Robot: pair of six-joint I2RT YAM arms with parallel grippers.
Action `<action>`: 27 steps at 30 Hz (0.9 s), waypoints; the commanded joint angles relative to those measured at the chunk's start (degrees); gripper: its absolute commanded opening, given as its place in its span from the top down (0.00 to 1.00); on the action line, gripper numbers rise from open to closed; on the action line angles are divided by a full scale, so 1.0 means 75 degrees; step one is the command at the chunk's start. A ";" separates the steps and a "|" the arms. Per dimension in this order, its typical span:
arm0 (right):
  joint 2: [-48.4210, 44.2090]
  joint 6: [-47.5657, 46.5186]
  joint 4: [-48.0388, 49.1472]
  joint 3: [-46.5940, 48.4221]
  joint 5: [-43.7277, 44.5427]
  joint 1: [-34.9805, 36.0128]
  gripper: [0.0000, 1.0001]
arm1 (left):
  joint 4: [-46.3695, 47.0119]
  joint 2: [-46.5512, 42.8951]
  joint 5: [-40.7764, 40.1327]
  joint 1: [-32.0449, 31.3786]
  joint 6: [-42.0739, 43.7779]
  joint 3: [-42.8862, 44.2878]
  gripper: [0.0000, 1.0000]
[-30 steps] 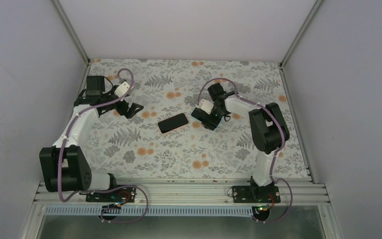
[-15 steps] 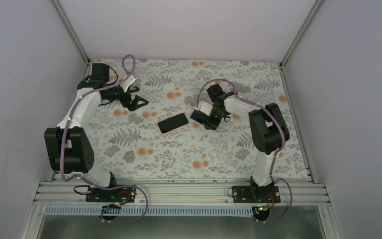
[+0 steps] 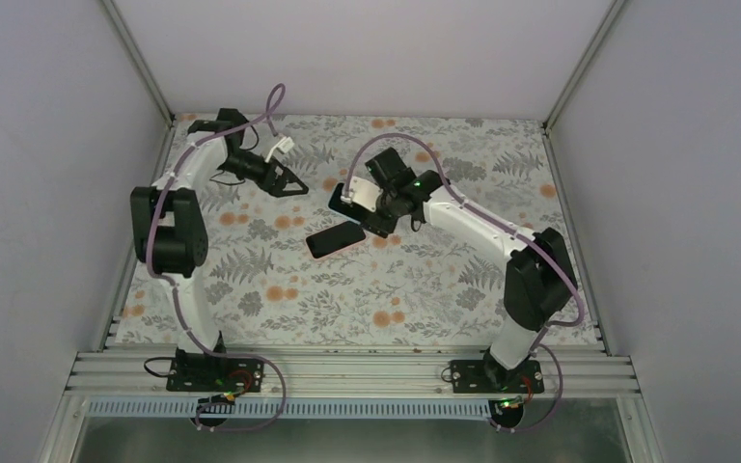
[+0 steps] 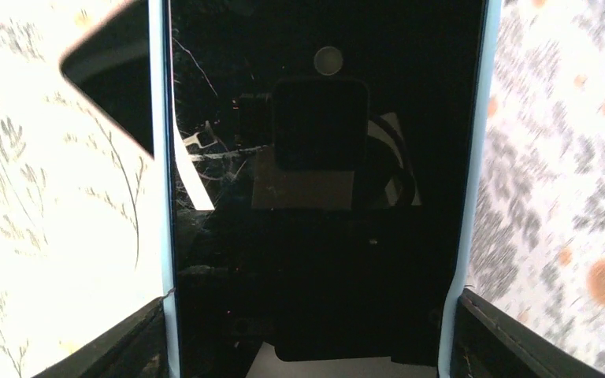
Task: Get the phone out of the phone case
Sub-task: Pick up the phone at the center of the board.
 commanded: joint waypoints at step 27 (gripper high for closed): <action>0.1455 0.0193 0.0762 0.2385 0.1250 0.1410 0.35 | -0.2105 0.1336 0.2644 -0.0169 0.0513 0.0444 0.37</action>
